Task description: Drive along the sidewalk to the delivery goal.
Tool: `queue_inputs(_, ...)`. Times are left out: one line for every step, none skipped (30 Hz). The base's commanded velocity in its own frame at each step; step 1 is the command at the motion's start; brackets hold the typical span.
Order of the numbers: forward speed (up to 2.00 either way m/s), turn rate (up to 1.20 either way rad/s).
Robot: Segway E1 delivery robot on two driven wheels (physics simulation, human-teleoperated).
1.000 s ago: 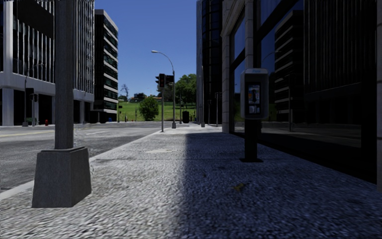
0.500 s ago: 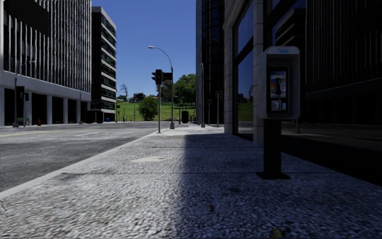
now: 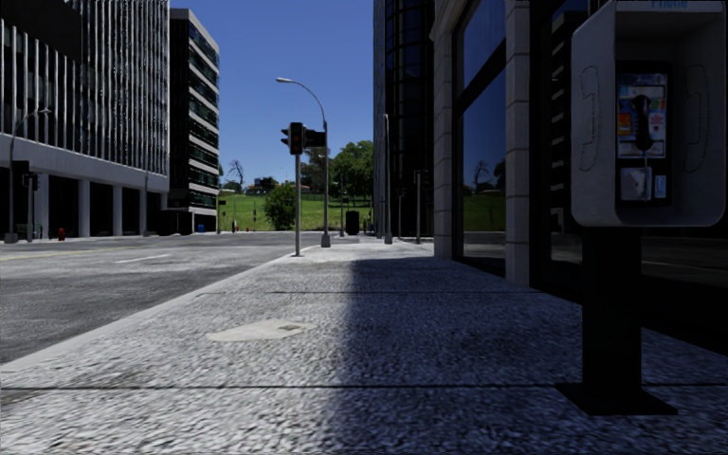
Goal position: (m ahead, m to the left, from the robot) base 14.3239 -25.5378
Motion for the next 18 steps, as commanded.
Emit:
queue_inputs(2.00, 0.00)
queue_inputs(2.00, 0.00)
queue_inputs(2.00, 0.00)
queue_inputs(2.00, 0.00)
queue_inputs(2.00, 0.00)
queue_inputs(2.00, 0.00)
queue_inputs(2.00, 0.00)
queue_inputs(2.00, 0.00)
queue_inputs(2.00, 0.00)
queue_inputs(2.00, 0.00)
queue_inputs(2.00, 0.00)
queue_inputs(2.00, 0.00)
queue_inputs(2.00, 0.00)
queue_inputs(2.00, 0.00)
queue_inputs(2.00, 0.00)
queue_inputs(2.00, 0.00)
queue_inputs(2.00, 0.00)
queue_inputs(2.00, 0.00)
